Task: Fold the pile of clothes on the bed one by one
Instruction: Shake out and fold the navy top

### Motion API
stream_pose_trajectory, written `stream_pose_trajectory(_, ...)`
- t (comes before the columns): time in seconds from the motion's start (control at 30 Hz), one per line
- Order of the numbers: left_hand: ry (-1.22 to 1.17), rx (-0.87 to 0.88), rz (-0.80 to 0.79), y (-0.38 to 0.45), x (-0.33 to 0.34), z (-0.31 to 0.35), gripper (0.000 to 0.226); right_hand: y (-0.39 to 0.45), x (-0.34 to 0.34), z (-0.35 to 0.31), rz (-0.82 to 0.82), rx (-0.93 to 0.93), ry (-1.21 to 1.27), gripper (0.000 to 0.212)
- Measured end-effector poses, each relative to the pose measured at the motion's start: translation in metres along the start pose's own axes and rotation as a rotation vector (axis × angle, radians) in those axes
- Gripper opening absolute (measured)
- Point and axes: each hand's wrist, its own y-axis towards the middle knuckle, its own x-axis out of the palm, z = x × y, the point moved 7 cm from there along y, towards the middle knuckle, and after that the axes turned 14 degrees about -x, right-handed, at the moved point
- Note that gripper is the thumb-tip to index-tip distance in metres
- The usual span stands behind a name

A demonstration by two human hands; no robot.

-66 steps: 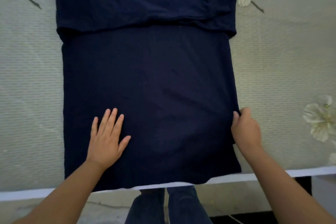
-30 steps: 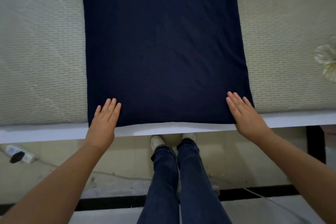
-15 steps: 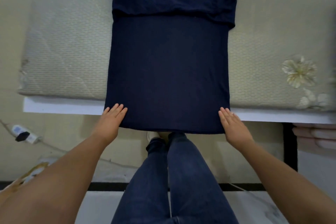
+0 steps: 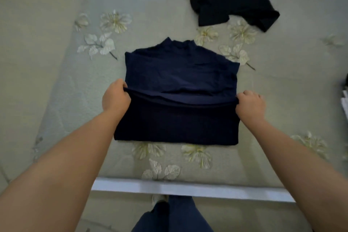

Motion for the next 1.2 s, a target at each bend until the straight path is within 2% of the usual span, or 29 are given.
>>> stream_pose_trajectory(0.1, -0.133, -0.060, -0.004, 0.045, 0.000, 0.028, 0.024, 0.056, -0.011, 0.014, 0.028, 0.015, 0.063, 0.033)
stream_pose_trajectory(0.2, -0.129, -0.112, 0.017, 0.090, 0.007, 0.049, 0.020, 0.110, -0.017, 0.031, 0.034, 0.095, 0.132, 0.036)
stream_pose_trajectory(0.33, -0.023, -0.164, 0.047, 0.149, 0.020, 0.069, 0.033, 0.169, -0.019, 0.045, -0.046, 0.189, 0.093, 0.019)
stream_pose_trajectory(0.4, 0.056, -0.167, 0.039, 0.177, 0.030, 0.079, 0.032, 0.195, -0.015, 0.049, -0.086, 0.197, 0.036, 0.015)
stream_pose_trajectory(0.6, 0.271, -0.166, 0.002, 0.262, 0.067, 0.115, 0.010, 0.273, 0.006, 0.063, -0.111, 0.249, -0.012, 0.014)
stream_pose_trajectory(0.67, 0.376, -0.155, 0.011, 0.282, 0.084, 0.117, 0.018, 0.291, 0.027, 0.063, -0.154, 0.257, -0.024, 0.023)
stream_pose_trajectory(0.73, 0.464, -0.077, 0.020, 0.289, 0.105, 0.116, 0.037, 0.300, 0.055, 0.060, -0.171, 0.284, 0.034, 0.040)
stream_pose_trajectory(0.8, 0.463, 0.053, -0.010, 0.273, 0.130, 0.113, 0.049, 0.297, 0.077, 0.046, -0.146, 0.274, 0.106, 0.047)
stream_pose_trajectory(0.93, 0.345, 0.338, -0.094, 0.207, 0.166, 0.105, 0.047, 0.259, 0.095, -0.008, 0.063, 0.067, 0.189, 0.043)
stream_pose_trajectory(1.03, 0.376, 0.544, -0.123, 0.150, 0.182, 0.090, 0.045, 0.207, 0.103, -0.040, 0.155, -0.029, 0.166, 0.045)
stream_pose_trajectory(1.13, 0.484, 0.583, -0.190, 0.119, 0.193, 0.062, 0.055, 0.149, 0.124, -0.041, 0.065, 0.047, 0.179, 0.051)
stream_pose_trajectory(1.2, 0.514, 0.575, -0.182, 0.117, 0.197, 0.052, 0.056, 0.117, 0.140, -0.029, -0.025, 0.115, 0.184, 0.053)
